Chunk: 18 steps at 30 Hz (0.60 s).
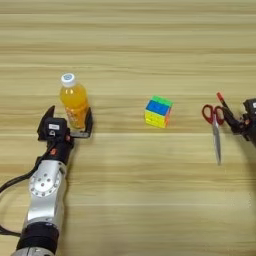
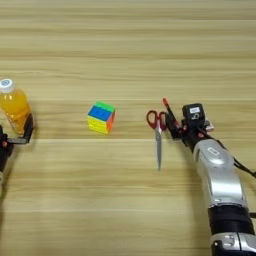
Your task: Move the objects on the table
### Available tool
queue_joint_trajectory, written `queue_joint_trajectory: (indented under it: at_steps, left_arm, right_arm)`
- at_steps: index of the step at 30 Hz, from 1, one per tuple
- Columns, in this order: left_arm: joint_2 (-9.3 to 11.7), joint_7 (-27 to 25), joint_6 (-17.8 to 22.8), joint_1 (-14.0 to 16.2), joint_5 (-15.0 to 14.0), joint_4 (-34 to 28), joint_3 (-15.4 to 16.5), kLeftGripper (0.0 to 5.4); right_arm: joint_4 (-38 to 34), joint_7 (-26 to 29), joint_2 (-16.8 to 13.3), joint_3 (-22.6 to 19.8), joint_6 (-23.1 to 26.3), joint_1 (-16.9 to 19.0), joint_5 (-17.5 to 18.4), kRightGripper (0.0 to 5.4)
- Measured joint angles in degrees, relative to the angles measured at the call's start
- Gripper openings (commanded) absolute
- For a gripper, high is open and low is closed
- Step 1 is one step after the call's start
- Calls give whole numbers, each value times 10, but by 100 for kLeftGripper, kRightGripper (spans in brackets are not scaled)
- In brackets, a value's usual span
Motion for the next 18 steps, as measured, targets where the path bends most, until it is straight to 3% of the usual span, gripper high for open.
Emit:
queue_joint_trajectory:
  at_steps: [11, 18]
  left_arm:
    - [1, 0, 0, 0, -3, 0, 0, 540]
    - [1, 1, 0, 0, -3, 0, 0, 540]
  right_arm:
    - [45, -18, -25, -30, -31, -15, -1, 529]
    - [85, -18, -40, -42, -45, -28, -1, 536]
